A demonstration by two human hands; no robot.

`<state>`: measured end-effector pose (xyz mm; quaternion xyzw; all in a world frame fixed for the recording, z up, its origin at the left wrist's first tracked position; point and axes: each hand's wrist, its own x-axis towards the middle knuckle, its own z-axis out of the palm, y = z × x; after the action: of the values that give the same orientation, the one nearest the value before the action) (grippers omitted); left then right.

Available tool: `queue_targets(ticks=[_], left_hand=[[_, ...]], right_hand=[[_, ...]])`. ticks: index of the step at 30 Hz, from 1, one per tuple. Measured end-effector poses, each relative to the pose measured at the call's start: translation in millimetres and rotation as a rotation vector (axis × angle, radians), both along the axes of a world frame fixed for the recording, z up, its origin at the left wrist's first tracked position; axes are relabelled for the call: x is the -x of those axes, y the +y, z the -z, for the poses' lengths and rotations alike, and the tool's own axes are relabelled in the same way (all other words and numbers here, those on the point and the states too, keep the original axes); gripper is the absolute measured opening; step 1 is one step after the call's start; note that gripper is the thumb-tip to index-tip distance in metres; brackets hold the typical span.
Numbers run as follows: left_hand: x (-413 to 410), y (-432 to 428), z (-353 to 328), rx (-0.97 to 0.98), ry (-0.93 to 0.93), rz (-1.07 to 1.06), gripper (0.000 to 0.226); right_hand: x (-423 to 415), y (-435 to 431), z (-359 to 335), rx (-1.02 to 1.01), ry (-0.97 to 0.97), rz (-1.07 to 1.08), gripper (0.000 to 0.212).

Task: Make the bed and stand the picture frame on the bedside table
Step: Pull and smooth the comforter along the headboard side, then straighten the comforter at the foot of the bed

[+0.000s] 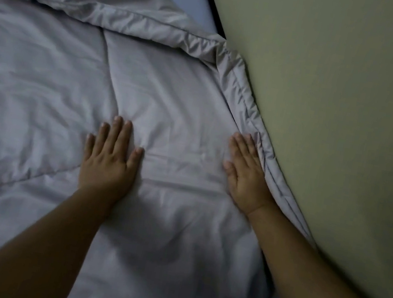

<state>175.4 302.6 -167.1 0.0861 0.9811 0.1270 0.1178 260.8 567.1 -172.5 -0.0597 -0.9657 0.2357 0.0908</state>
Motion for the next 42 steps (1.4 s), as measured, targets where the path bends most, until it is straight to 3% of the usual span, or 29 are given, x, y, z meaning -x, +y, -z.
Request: queue_targets(ticks=[4,8,14,17,25,33,42], left_hand=[[-6.5,3.5,-0.9,-0.027,-0.007,-0.011,0.064],[-8.0,-3.5,-0.1,-0.001,-0.03,0.023,0.068],[-0.7,-16.3,-29.4,-0.012,-0.216,0.088,0.061],[-1.7,-38.4,-65.8,0.038,-0.251,0.114,0.063],[7.8,-126.1,-189.9,0.031,-0.124,0.07,0.063],[-0.6,-220.7,-289.8,0.053,0.01,-0.148,0.065],[-32.1,-300.8,-361.5,0.01,0.073,-0.32,0.066]], right_hand=[[-37.6,-19.5,-7.4,-0.11,0.051,-0.09,0.052],[-61.3,-6.1,15.9,0.05,-0.088,0.087,0.056],[-54.4,-13.6,-2.2,-0.001,-0.257,0.139,0.064],[-45.0,-39.2,-39.6,-0.047,-0.311,0.151,0.074],[35.2,-168.2,-167.1,-0.08,-0.232,0.006,0.07],[93.9,-289.6,-296.7,-0.123,-0.063,-0.177,0.066],[91.7,-394.1,-371.6,-0.265,-0.04,-0.404,0.059]])
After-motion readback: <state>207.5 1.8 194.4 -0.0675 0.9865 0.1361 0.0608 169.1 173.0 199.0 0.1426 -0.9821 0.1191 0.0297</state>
